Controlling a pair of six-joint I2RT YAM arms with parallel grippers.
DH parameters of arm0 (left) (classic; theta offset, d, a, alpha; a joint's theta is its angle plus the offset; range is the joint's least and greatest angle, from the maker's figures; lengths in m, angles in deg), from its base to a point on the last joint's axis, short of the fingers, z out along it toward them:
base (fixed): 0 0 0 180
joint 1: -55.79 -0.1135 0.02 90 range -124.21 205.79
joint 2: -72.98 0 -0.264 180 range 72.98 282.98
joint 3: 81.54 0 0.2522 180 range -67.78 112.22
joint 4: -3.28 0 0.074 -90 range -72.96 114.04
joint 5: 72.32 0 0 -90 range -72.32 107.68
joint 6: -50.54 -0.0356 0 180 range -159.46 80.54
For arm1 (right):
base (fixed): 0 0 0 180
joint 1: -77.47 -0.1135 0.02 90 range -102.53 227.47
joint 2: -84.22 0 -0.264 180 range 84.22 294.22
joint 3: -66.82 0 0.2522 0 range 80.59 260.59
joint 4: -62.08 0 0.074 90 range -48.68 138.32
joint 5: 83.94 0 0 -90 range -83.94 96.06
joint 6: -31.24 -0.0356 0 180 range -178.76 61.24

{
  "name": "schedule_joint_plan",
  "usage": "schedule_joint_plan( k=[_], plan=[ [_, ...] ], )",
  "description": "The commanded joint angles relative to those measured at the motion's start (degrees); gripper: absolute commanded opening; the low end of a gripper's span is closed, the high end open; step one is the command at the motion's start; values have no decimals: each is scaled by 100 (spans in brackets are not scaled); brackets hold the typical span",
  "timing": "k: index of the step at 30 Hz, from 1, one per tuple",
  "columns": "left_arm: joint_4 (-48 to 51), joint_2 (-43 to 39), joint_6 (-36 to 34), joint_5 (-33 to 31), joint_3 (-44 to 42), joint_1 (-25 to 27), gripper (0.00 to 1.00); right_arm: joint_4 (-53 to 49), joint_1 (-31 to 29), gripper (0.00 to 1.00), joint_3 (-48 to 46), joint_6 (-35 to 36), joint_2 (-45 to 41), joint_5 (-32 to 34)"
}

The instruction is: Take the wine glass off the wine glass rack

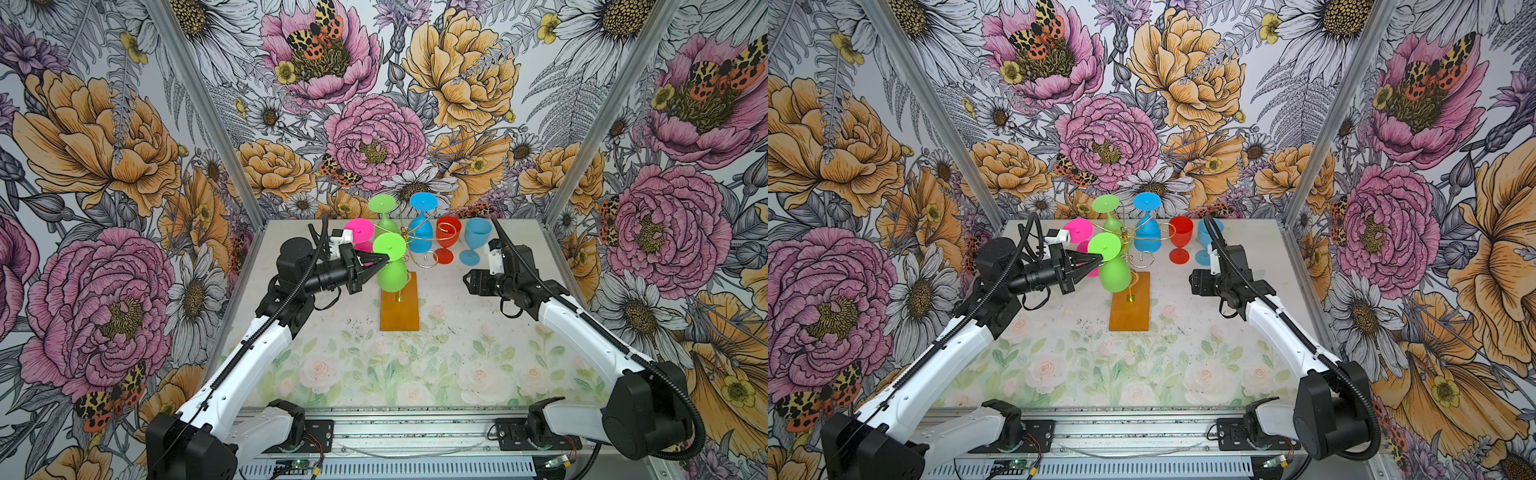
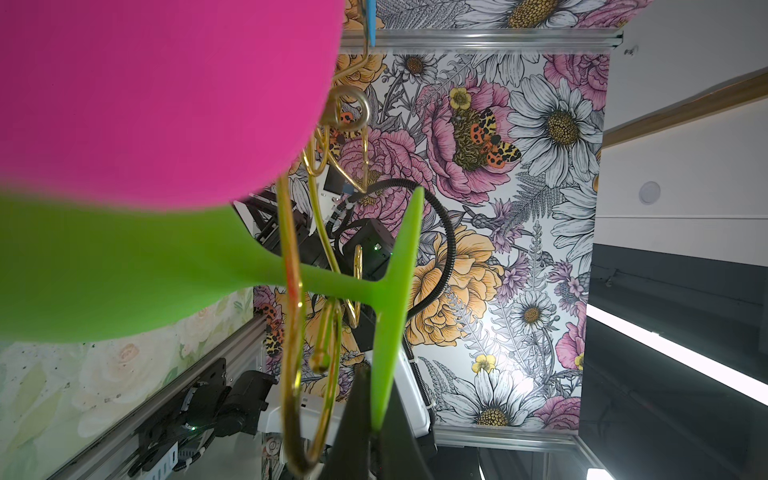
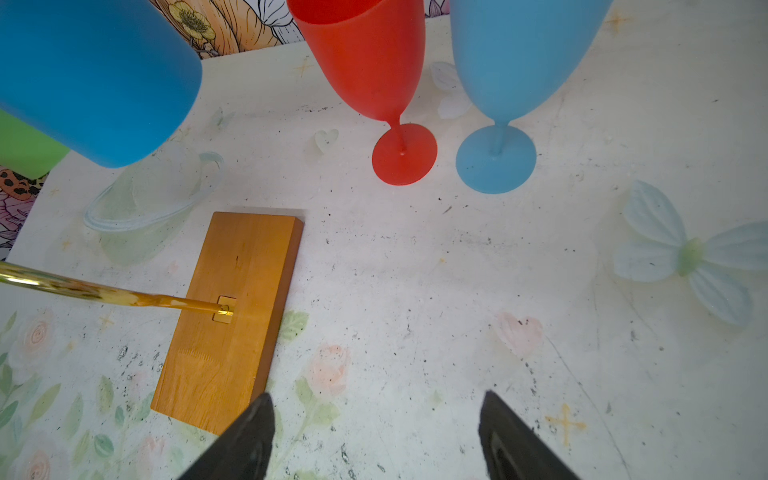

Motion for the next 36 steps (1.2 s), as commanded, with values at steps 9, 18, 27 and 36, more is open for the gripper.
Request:
schedule_joint_plan(
  k=[9, 18, 27, 36],
  plan=[
    [-93, 133, -201, 266, 295, 173, 0, 88, -11, 78, -104, 48, -201, 121],
    [192, -238, -344, 299, 167, 266, 0, 89, -9, 78, -73, 35, -167, 122],
    [242, -601, -389, 568, -150, 280, 0, 85, -15, 78, -3, 7, -122, 69],
    [860, -981, -1253, 693, -544, 526, 0, 65, -14, 78, -1, -98, -178, 125]
  ],
)
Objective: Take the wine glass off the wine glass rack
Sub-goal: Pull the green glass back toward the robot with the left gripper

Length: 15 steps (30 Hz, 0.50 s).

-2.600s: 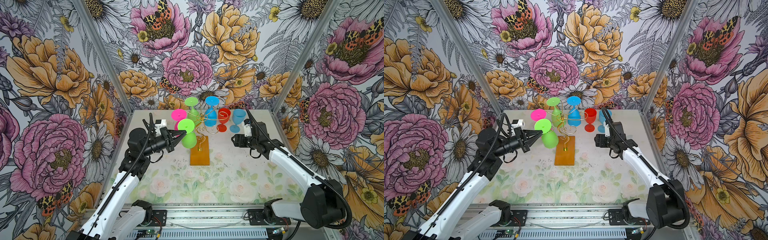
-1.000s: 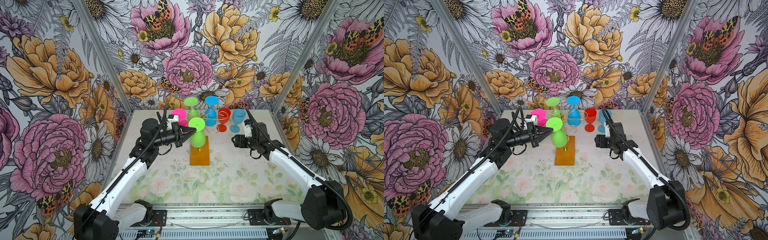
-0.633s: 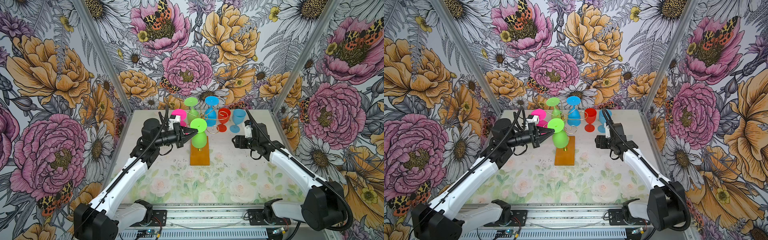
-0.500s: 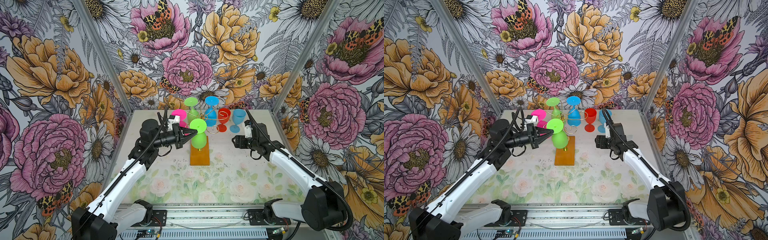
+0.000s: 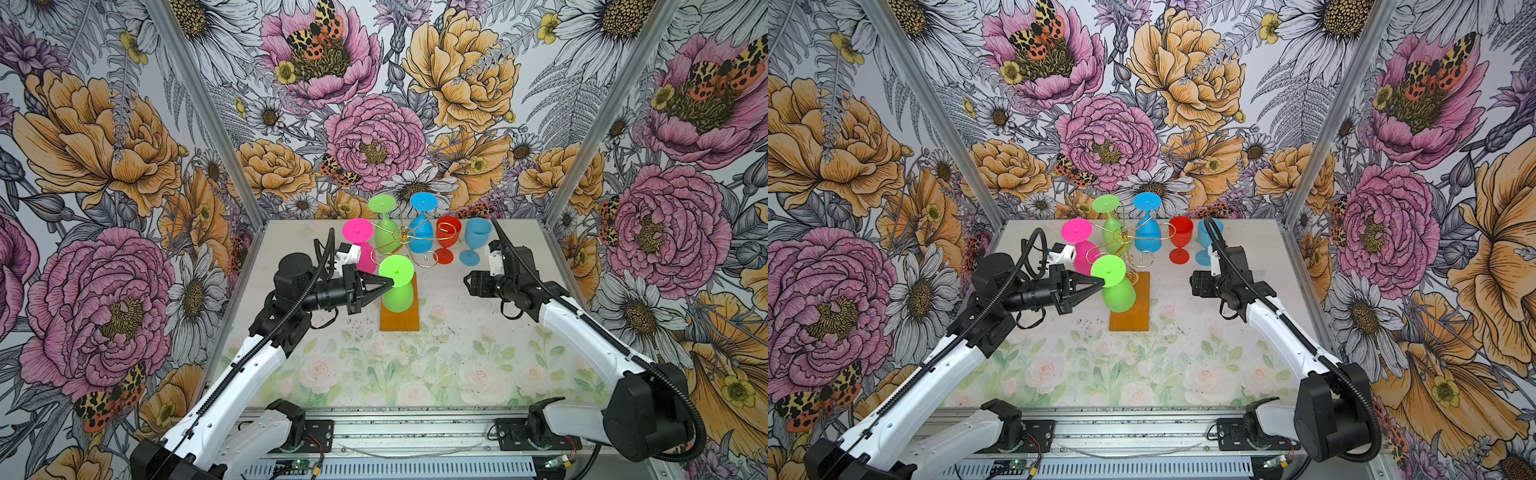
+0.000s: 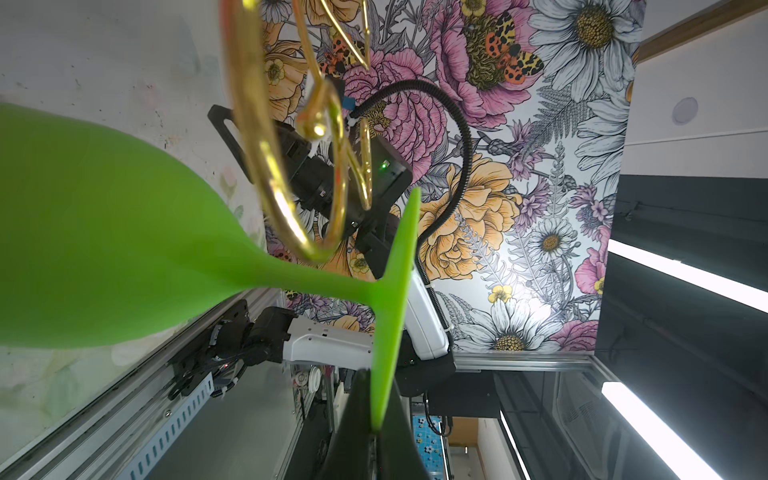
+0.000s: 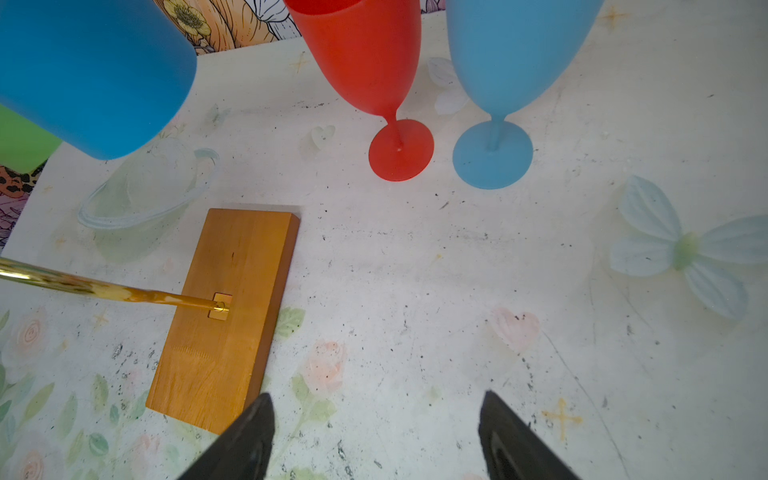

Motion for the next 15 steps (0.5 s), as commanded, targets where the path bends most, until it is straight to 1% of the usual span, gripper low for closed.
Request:
schedule_joint_plan(
  k=[1, 4, 5, 8, 11, 15],
  plan=[
    [652, -239, -920, 49, 45, 220, 0, 54, -11, 78, 86, -127, -102, 122],
    [1983, -271, -2116, -440, 488, 498, 0, 28, -13, 77, 107, -243, -31, 120],
    [2246, -239, -2351, -562, 597, 584, 0, 28, -14, 77, 114, -268, -30, 103],
    [2487, -151, -2909, -890, 753, 956, 0, -12, -11, 77, 133, -309, -26, 93],
    [2782, -98, -3572, -1600, 919, 1390, 0, -178, -12, 77, 218, -295, -4, 128],
    [3151, 27, -4404, -2371, 1106, 2005, 0, -520, -14, 77, 358, -273, 14, 218]
  ],
)
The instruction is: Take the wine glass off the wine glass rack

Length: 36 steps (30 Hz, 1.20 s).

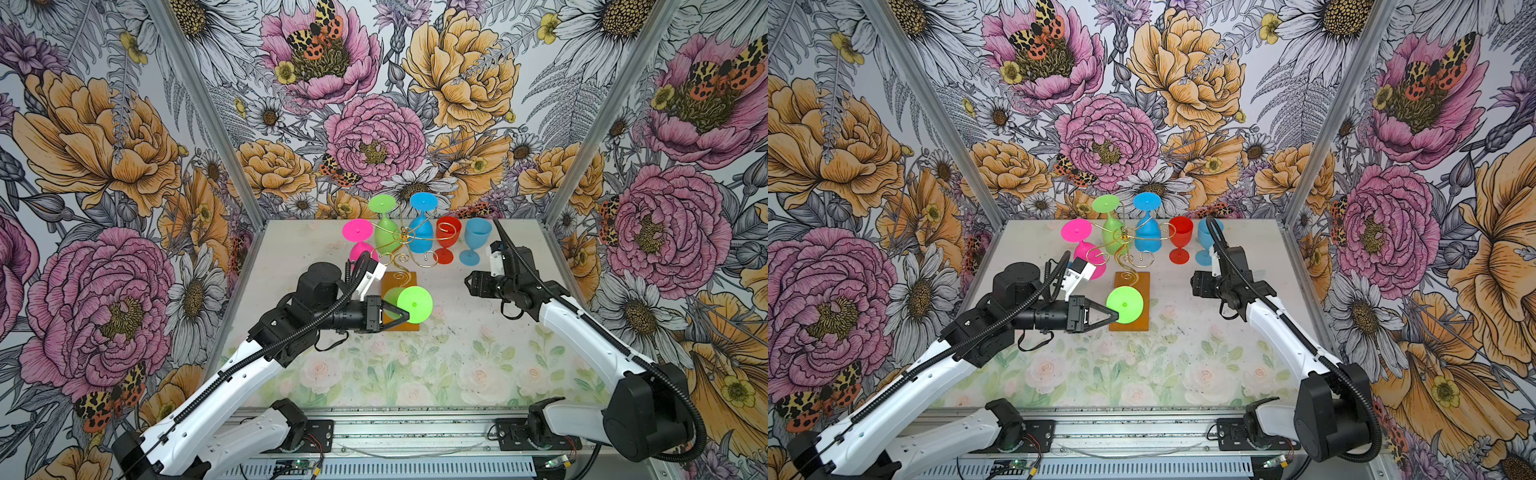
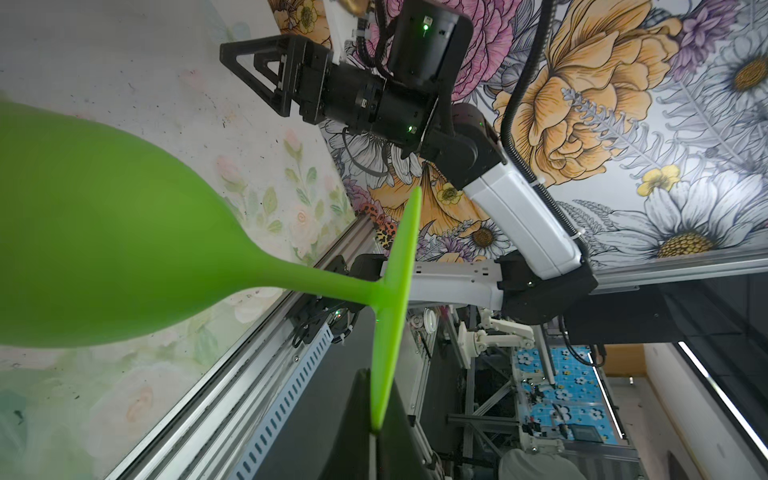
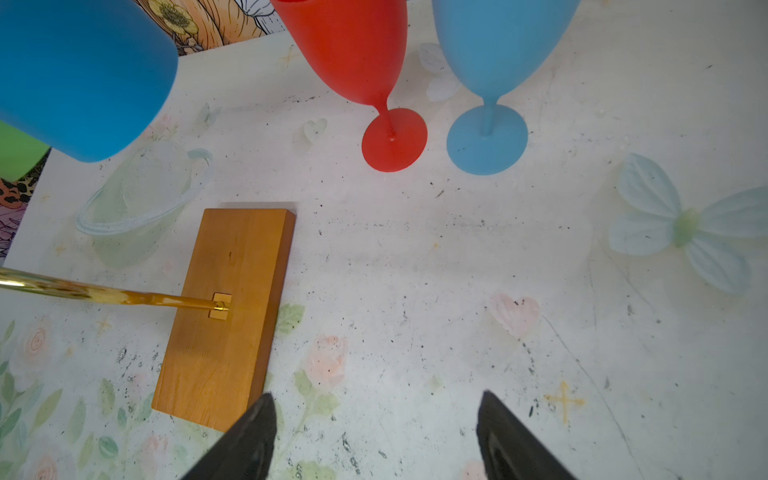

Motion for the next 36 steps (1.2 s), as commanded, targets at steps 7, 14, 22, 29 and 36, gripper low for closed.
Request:
schedule_joint_plan(
  k=[7, 14, 22, 29, 36],
  plan=[
    [942, 320, -2274, -2157, 356, 1218, 0, -901, -8, 77, 498, -120, 81, 253],
    [944, 472, -3749, -3963, 367, 2563, 0, -1539, -8, 77, 795, -5, -8, 170],
    [946, 938, -4975, -5052, 184, 3279, 0, -2200, -9, 77, 1284, 113, -132, -132],
    [936, 1637, -5977, -6536, 46, 3867, 0, -2365, -3, 77, 1546, 174, -286, -250],
    [543, 2128, -6948, -7741, -136, 4329, 0, -2549, 15, 76, 1836, 237, -276, -663]
  ],
)
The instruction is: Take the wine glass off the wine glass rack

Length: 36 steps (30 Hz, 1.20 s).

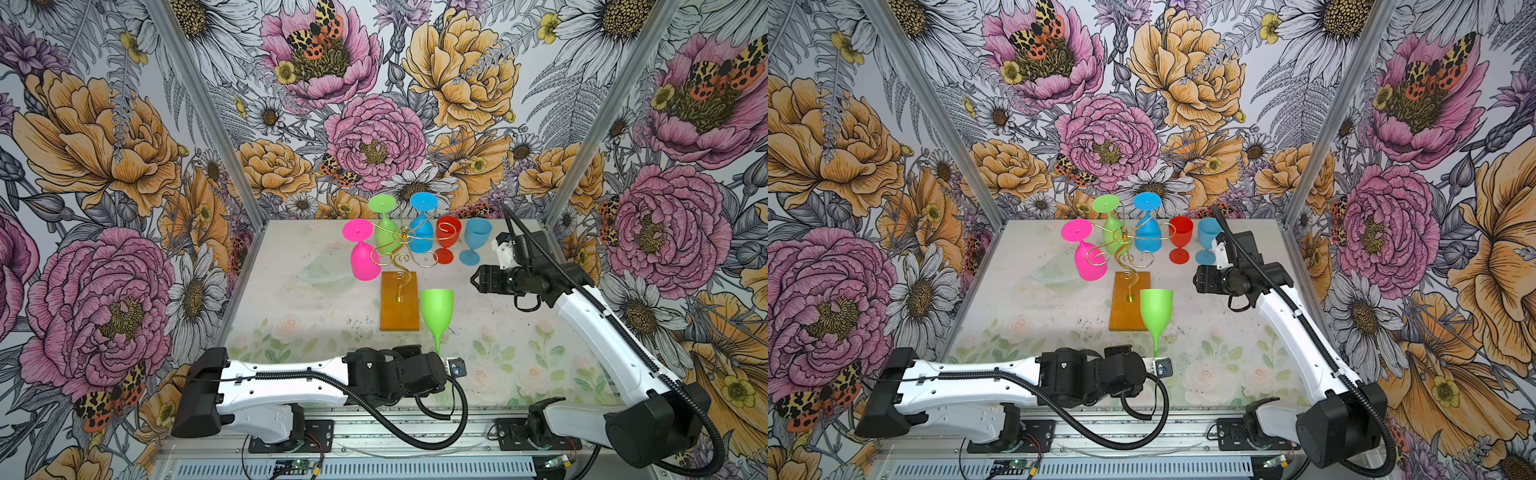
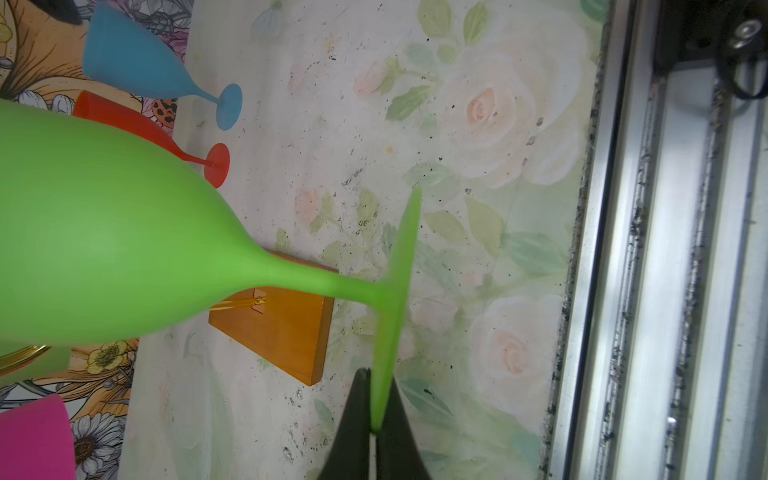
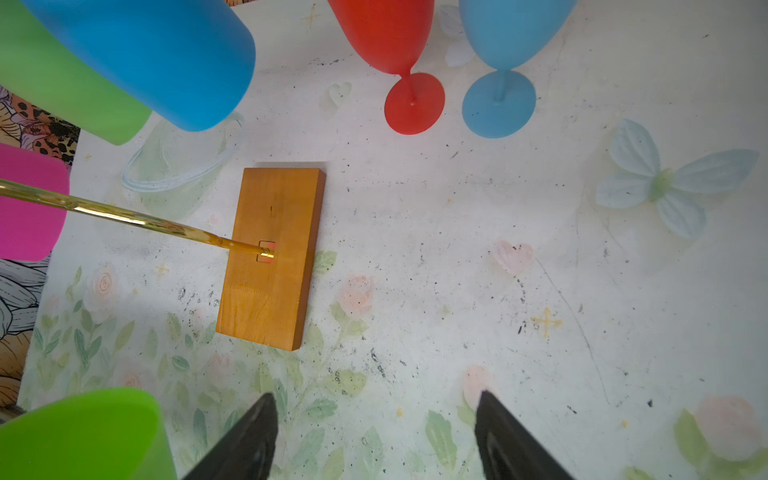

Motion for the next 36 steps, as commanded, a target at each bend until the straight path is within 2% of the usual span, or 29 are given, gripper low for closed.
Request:
schedule_joint_plan(
  k=[1, 7, 10, 13, 15, 23, 36],
  plan=[
    [-447, 78, -796, -999, -159, 201, 0, -144, 34, 76, 290, 112, -106, -374],
    [-953, 151, -1392, -1488, -487, 416, 0, -404, 227, 73, 795, 81, -47, -1054],
    [-1127, 135, -1660, -1684, -634, 437, 0, -564, 275, 70, 1068, 82, 58, -1639],
    [-1414, 134, -2024, -1971, -817, 444, 0, -708, 238, 69, 1188, 356, 197, -2552],
    [-1515, 97, -2245, -2035, -938, 445, 0, -877, 230, 67, 1246, 460, 261, -2790],
    [-2377, -297, -2971, -2344, -1432, 461, 0, -1455, 94, 58, 1364, 618, 468, -2792],
    [-2774, -766, -3501, -2140, -1926, 122, 0, -1546, -182, 47, 1320, 518, 657, -3018]
  ],
)
